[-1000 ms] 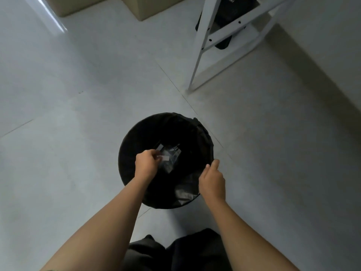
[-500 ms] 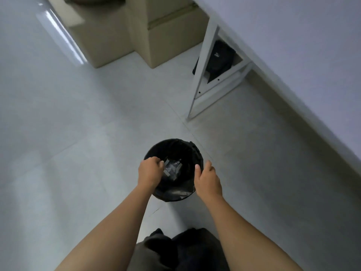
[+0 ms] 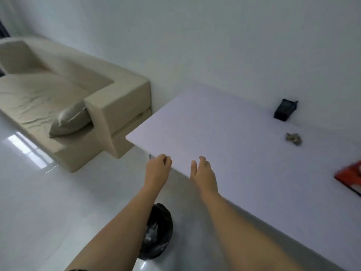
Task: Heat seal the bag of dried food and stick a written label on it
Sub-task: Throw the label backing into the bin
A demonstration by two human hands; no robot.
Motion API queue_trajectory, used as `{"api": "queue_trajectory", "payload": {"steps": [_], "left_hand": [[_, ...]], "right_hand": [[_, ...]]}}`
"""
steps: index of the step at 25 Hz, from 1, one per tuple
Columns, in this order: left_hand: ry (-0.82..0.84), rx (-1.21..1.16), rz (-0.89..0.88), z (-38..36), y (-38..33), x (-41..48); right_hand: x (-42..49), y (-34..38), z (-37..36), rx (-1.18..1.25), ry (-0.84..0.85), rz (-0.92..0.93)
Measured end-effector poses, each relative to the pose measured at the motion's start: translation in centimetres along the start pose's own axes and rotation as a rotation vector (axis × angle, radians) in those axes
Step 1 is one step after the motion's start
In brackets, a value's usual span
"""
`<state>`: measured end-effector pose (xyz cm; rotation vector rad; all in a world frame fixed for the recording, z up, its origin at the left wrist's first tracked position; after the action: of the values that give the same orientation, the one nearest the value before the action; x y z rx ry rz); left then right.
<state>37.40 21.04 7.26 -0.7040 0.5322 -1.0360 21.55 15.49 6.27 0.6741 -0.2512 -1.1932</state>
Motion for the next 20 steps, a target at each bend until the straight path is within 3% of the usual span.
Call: {"api": "queue_trajectory", "payload": {"steps": [5, 12, 16, 20], "left_hand": [[0.125, 0.023, -0.294, -8.1, -14.8, 1.9], [0.344, 0.042, -0.579, -28.0, -33.8, 0.6], [0.468, 0.028, -0.557, -40.4, -41.6, 0.6], [0.548, -0.064, -0.360, -48.8, -45.1, 2.2]], "right_hand": [[-1.9, -9.0, 14.2, -0.018, -0.287, -0.141], [-7.0, -30.5, 30.3, -0.005, -0.609, -0.409], [-9.3, -43.9, 37.1, 0.000, -0.684, -0.592], [-11.7, -54.2, 41.0, 0.004, -0.631, -0.754]]}}
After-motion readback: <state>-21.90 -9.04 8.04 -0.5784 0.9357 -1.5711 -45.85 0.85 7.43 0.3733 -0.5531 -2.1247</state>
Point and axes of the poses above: each hand's wrist, its own x-axis towards the middle knuckle, its own z-axis out of the back of the hand, y = z × x, the point moved 7 cm from there along x, towards the middle knuckle, and after that the axes turned 12 degrees about y, right-handed, at the moved point
